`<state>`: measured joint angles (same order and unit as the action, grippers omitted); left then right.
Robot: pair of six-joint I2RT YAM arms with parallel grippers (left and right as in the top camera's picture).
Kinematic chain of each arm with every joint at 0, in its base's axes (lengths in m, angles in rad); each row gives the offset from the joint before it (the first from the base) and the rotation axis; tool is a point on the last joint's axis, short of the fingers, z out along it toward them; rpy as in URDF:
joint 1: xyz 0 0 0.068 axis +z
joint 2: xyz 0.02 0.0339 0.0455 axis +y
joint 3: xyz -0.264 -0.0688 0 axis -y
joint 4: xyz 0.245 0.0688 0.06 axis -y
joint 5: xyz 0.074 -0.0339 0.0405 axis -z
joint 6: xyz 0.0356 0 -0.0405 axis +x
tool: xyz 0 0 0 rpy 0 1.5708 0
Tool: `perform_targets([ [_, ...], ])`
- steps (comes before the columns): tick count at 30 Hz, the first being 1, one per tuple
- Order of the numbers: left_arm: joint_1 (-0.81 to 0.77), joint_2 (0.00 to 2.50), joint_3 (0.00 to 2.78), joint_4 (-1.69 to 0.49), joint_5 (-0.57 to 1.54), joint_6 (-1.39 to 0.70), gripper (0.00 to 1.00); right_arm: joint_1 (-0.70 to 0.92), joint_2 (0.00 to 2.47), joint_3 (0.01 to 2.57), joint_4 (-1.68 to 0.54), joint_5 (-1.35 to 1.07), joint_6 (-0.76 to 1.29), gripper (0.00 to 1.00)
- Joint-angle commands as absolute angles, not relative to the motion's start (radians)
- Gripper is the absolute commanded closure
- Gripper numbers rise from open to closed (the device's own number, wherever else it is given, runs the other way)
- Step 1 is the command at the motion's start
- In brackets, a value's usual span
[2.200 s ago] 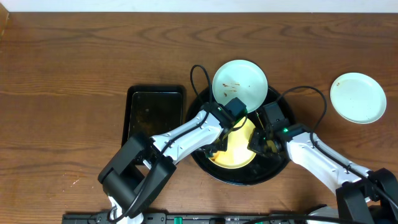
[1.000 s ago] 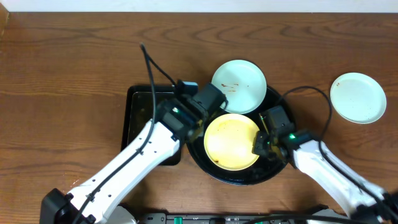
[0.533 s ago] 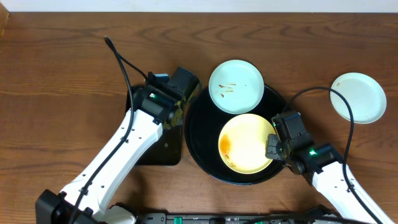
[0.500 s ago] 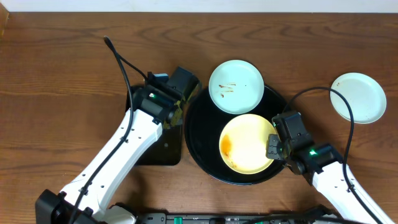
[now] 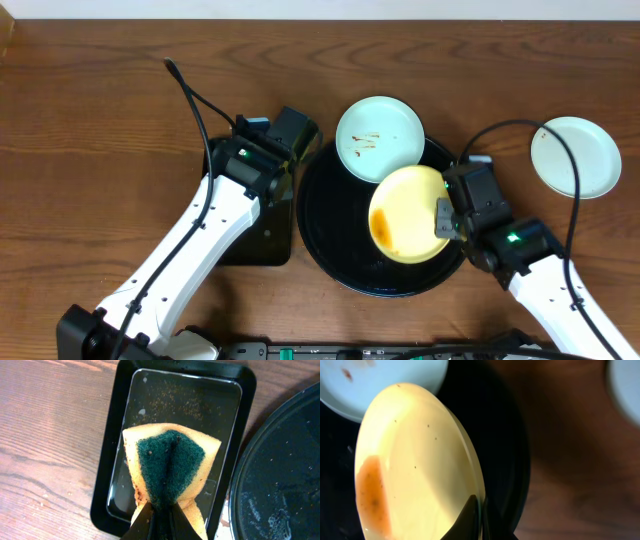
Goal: Clean dirty plates on tray and stack at the side
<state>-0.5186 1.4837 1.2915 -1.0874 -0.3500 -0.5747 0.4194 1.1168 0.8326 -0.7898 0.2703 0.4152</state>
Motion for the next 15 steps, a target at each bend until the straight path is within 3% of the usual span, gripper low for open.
perform_targets([
  [1,-0.501,1.483,1.275,-1.073,-0.366,-0.565,0.93,0.415,1.106,0.928,-0.801,0.357,0.366,0.98],
  [9,-0.465,1.498,1.246,-1.057,-0.337,-0.557,0.93,0.465,1.106,1.082,-0.878,0.522,0.248,0.99],
  [13,-0.458,1.514,1.246,-1.05,-0.314,-0.546,0.92,0.477,1.106,1.116,-0.938,0.417,0.318,0.99],
  [15,-0.457,1.518,1.245,-1.049,-0.314,-0.546,0.93,0.474,1.11,1.114,-0.979,0.337,0.451,0.82],
])
